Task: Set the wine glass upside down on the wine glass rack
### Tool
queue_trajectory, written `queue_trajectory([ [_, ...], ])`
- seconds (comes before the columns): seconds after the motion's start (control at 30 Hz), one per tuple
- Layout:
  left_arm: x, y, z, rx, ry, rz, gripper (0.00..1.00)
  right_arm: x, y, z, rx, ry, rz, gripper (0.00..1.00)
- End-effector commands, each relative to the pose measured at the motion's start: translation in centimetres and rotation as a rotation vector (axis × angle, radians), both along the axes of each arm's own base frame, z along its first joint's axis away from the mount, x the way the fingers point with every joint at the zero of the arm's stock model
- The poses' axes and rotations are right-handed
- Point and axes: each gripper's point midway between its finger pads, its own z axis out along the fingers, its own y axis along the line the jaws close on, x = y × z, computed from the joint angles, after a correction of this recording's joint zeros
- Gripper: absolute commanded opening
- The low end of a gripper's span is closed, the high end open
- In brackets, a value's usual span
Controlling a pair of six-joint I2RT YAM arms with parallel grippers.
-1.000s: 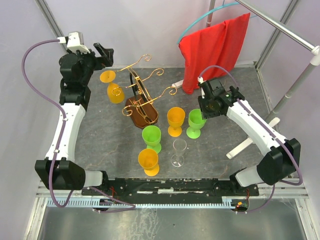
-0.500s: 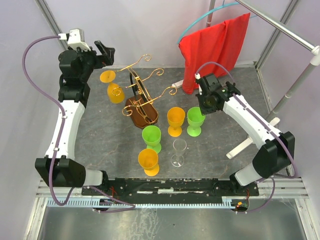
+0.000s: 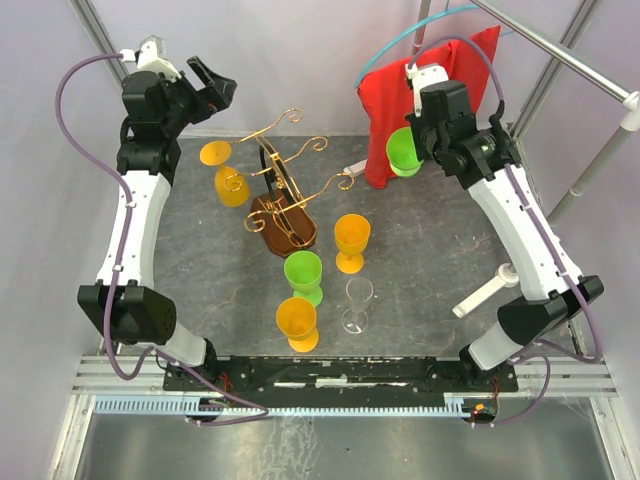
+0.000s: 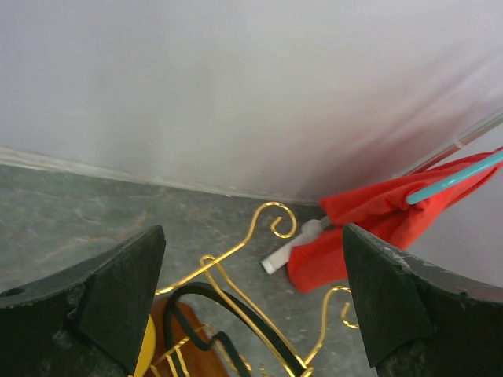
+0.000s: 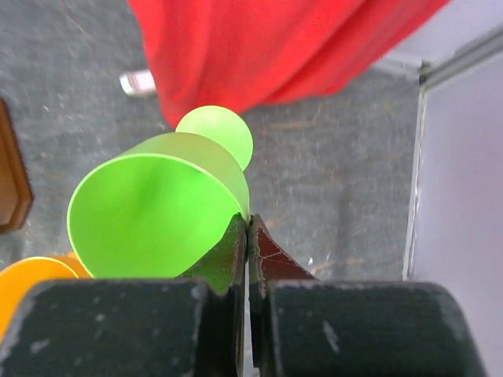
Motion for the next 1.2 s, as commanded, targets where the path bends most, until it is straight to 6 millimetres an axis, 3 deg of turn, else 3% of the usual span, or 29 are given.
queue_trajectory([
  [0.0, -0.4, -2.0, 2.1, -0.216, 0.008, -0.062, 0.99, 1.2, 2.2, 8.8, 0.100, -0.317, 0.151, 0.01],
  [0.2, -0.8, -2.2, 5.0, -0.382, -0.043, -0.056, 0.99, 1.6, 6.8, 15.7, 0.264, -0.591, 0.371, 0.01],
  [0.43, -1.6, -4.5, 7.7, -0.581, -0.091, -0.124, 0.99, 2.6, 12.0, 19.4, 0.310, -0.861, 0.533, 0.01],
  [0.53, -2.0, -6.5, 8.3, -0.664, -0.094, -0.172, 1.00, 3.5, 14.3, 20.0, 0.305, -0.965, 0.555, 0.01],
  [0.77, -3.2, -10.4, 8.9, -0.811, -0.066, -0.231, 0.95, 5.3, 18.8, 18.5, 0.330, -1.043, 0.568, 0.01],
  [0.93, -3.5, -10.4, 8.9, -0.825, -0.072, -0.190, 0.93, 4.6, 20.7, 17.7, 0.361, -1.044, 0.610, 0.01],
  [1.17, -3.0, -11.0, 7.6, -0.820, -0.034, -0.185, 0.91, 3.5, 21.3, 17.3, 0.396, -1.069, 0.629, 0.01],
])
